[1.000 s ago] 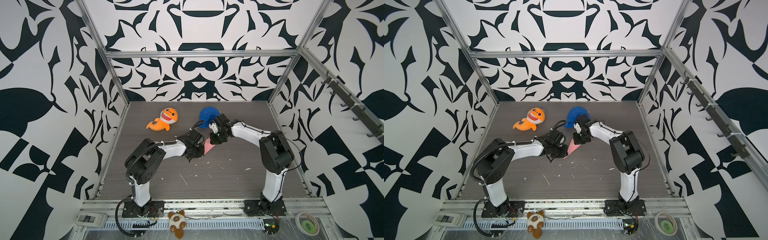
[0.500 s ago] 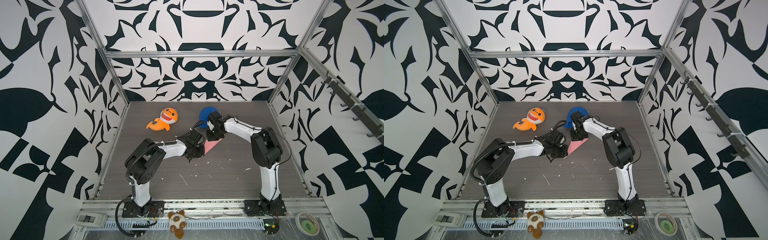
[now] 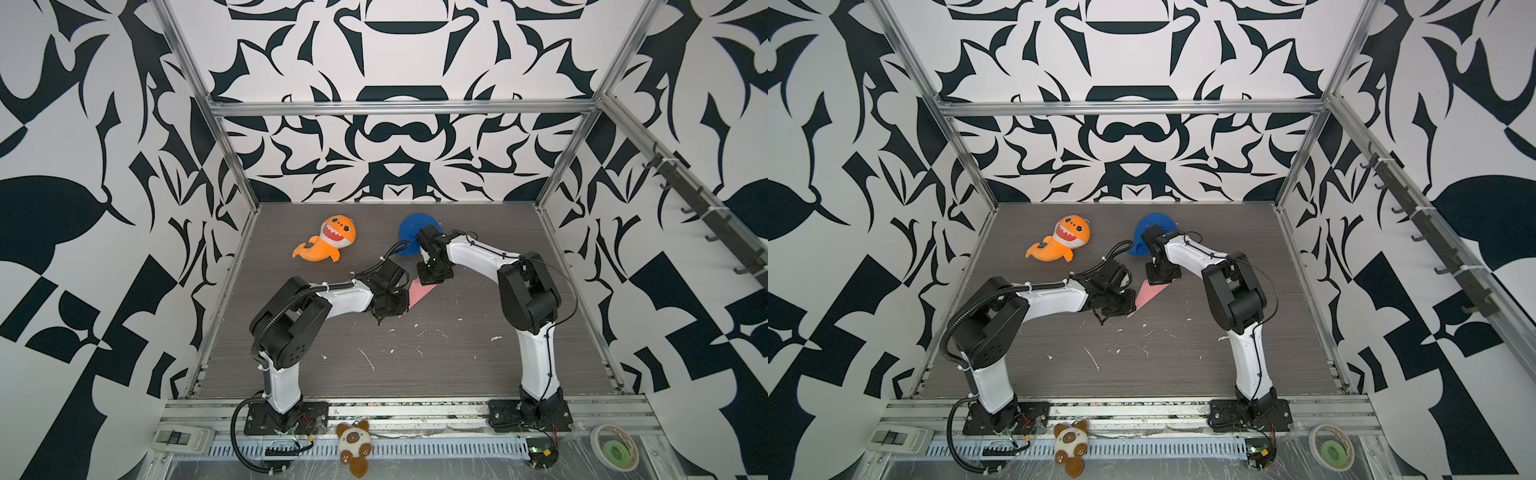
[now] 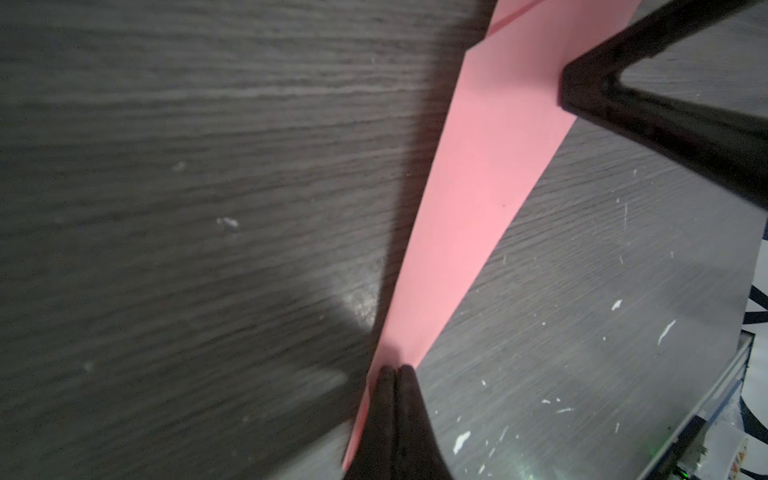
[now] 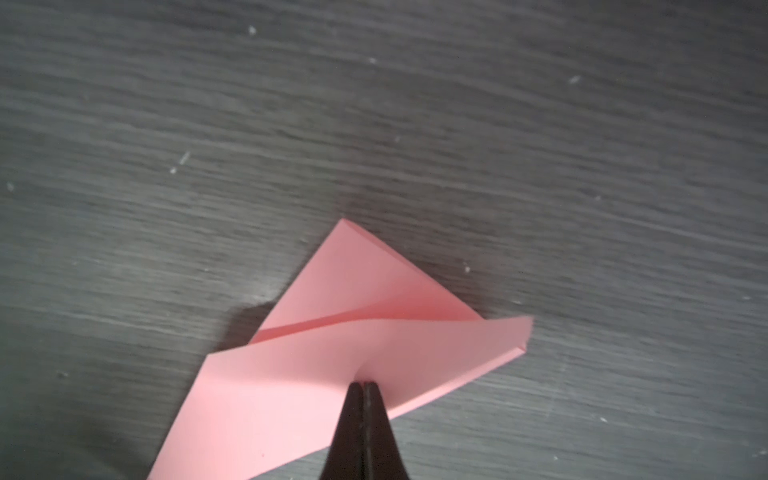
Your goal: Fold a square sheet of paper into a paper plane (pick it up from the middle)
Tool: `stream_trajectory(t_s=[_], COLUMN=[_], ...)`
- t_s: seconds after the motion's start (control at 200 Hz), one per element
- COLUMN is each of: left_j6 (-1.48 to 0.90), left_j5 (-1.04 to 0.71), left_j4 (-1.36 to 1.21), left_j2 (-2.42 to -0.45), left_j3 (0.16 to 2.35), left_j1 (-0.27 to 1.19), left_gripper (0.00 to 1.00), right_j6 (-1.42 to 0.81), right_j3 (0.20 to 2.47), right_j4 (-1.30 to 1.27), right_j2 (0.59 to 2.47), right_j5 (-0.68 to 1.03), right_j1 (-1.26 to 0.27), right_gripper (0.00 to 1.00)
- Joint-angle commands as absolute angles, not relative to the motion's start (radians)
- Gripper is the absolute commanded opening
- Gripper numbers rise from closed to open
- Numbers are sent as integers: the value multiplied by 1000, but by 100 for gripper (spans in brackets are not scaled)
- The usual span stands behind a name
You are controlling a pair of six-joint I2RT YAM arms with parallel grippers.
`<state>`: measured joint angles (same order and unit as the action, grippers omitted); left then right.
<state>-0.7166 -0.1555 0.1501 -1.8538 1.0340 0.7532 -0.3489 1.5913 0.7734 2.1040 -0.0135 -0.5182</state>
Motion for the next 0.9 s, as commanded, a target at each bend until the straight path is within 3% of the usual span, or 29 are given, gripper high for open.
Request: stream_trajectory(t_s=[0.0,0.76,0.895], left_j6=[-712,-695,-668], left_j5=[-86,-91,-145], left_j4=[288,295,231], left_j2=[-1931,-1891,-1836], left_j3=[992,1018,1031], left_j1=[758,759,758], left_gripper=[0,0,7], right_j6=[-371,-405,-401], right_j3=[1630,1614,1605], right_j4=[819,832,828], right_j2=[2107,2138,2135], right_j5=[-60,-90,-76], right_j1=[-512,-506,-504], right_gripper=[1,0,1])
